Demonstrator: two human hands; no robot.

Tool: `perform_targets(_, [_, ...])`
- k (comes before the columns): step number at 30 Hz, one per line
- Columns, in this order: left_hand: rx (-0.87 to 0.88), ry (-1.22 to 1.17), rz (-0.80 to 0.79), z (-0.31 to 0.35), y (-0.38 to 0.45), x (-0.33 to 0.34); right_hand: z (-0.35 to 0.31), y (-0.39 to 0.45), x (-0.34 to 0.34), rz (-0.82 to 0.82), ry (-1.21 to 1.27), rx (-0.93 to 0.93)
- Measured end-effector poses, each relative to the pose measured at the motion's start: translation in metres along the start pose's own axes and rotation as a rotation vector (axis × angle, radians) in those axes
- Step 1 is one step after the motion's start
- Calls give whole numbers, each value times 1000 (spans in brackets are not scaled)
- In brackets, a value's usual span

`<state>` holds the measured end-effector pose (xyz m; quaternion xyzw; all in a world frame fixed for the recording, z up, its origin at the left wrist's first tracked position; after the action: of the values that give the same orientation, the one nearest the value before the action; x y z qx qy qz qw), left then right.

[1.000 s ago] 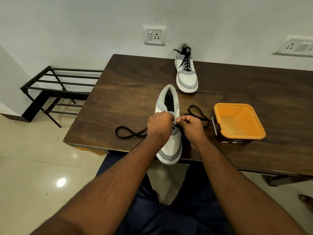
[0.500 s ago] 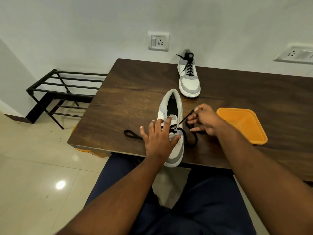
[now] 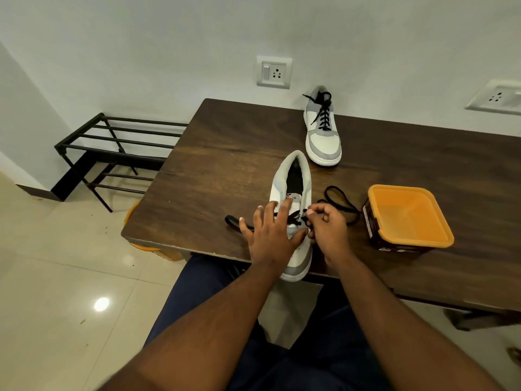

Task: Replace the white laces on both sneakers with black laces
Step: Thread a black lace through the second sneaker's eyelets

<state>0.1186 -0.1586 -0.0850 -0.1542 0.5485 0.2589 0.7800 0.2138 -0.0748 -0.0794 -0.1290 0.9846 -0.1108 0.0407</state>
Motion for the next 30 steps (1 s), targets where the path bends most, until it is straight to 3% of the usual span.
perform_targets(7, [-18,8,9,-1,-1,3,-11,12,-6,-145,-392,-198])
perform_targets(12, [-25,4,4,-1,0,3,-28,25,-19,-283,-963,-498])
perform_targets(16, [-20,9,-6,-3,-1,2,-58,52,-43,-84,-1266,-563])
perform_targets(20, [-23,9,7,-3,-1,2,-77,61,-52,108,-1178,-536])
perform_targets(26, [-22,4,39,-3,1,5,-30,26,-19,-229,-776,-436])
perform_targets(30, [-19,19,14,-5,1,5,-12,17,-15,-251,-720,-437])
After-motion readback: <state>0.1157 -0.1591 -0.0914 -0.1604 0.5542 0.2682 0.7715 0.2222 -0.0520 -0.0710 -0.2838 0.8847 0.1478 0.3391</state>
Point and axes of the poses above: each hand's wrist, its own y-axis towards the middle knuckle, its own x-axis out of the palm, z = x × y, the point moved 1 cm from there along y, towards the middle knuckle, and after that the axes turned 8 degrees about y, right-handed, at the moved point
